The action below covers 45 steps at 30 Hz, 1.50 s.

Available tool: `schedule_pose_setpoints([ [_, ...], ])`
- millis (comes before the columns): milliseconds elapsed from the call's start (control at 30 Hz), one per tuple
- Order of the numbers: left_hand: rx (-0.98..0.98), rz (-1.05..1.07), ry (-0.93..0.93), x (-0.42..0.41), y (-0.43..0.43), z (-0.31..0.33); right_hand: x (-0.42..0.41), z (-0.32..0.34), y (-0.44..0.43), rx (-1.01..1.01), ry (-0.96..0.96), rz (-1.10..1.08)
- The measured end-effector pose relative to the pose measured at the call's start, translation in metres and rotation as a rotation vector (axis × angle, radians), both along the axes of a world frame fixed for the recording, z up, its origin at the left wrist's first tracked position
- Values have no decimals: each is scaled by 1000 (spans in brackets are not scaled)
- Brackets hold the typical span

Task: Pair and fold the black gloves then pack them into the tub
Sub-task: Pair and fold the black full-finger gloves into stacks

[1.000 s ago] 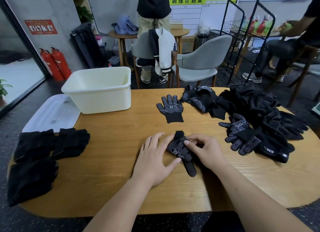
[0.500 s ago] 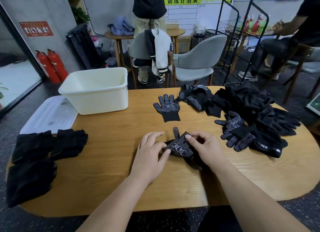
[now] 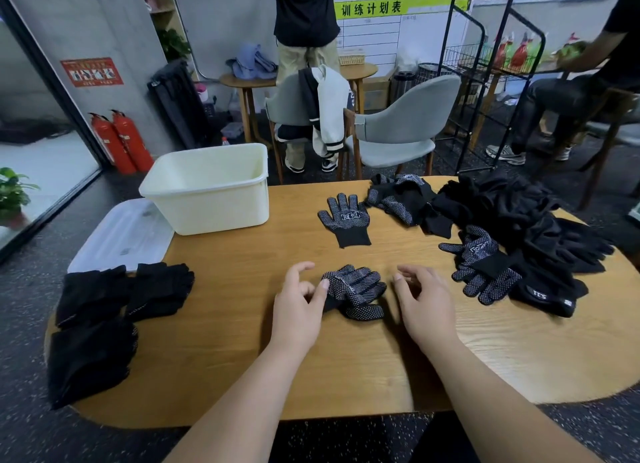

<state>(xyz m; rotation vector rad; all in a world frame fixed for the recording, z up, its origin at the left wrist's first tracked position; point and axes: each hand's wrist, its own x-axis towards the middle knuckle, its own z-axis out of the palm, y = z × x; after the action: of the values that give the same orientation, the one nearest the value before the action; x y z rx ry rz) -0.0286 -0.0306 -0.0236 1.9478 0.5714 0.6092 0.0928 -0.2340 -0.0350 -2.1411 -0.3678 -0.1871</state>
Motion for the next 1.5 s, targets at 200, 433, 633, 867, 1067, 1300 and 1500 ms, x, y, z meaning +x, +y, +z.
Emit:
schedule_pose_setpoints([
  [200,-236,31,80,2,14,17,-3,5,4,-89,-2,17],
  [433,-93,-296,278,-15,38,42,-6,6,4,-92,-35,23],
  [633,334,-306,355,-31,38,39,-7,7,4,-137,-27,33],
  [867,952,-527,190,-49,37,18,-9,7,5,-207,-35,33],
  [1067,1013,-180,383,-57,34,4,-9,0,8,-212,-124,24],
  [1300,742,-200,363,-52,31,-12,-19,4,18,-635,-324,129],
  [1500,802,-231,474,-53,32,-5,2,28,52,-870,-281,398],
])
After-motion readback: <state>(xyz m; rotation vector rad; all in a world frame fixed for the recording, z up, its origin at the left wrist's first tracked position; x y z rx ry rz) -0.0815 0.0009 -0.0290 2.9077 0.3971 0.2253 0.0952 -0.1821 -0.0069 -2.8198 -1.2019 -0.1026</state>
